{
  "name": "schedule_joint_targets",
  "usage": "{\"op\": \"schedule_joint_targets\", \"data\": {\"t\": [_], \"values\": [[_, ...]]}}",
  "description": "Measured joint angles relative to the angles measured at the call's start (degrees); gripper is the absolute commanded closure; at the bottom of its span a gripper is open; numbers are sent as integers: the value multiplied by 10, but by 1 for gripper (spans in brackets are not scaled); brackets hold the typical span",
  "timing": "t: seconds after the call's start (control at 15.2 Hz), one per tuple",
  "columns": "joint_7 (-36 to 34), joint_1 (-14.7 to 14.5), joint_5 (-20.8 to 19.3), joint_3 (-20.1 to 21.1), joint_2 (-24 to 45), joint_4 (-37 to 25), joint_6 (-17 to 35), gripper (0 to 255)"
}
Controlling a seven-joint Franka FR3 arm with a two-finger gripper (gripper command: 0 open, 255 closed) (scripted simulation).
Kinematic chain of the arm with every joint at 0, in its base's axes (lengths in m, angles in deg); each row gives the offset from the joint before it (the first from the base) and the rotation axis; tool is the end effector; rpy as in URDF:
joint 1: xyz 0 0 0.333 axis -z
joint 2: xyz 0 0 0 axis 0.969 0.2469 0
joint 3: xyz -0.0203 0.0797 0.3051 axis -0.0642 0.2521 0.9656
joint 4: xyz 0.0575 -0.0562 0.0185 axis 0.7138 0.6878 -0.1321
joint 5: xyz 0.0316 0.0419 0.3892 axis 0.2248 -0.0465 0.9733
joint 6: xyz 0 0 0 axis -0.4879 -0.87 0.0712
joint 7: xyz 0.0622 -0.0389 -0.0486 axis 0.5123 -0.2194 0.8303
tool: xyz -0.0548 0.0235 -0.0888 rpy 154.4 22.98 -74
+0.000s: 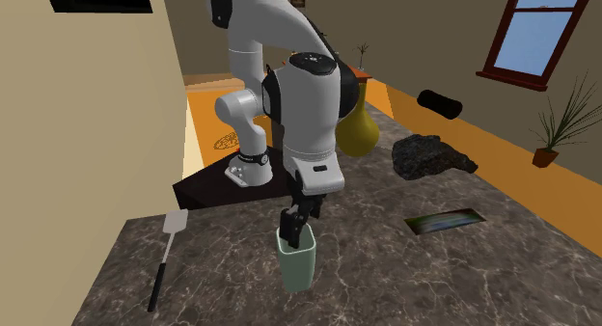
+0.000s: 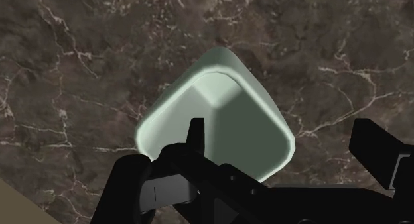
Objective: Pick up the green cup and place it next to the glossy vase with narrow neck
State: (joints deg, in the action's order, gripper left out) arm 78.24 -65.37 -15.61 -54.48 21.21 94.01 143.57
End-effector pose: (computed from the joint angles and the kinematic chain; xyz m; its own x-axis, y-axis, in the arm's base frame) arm 0.4687 -0.3144 0.3870 0.9957 0.0880 -0.0280 0.0882 -0.9961 0.0058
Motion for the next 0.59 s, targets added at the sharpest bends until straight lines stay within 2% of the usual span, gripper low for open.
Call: {"op": "schedule_joint_targets", "data": {"t": [0.13,0.2,0.59], "values": [[0,0,0,0,0,0,0,0],[0,0,0,0,0,0,0,255],[0,0,0,0,0,0,0,255]]}}
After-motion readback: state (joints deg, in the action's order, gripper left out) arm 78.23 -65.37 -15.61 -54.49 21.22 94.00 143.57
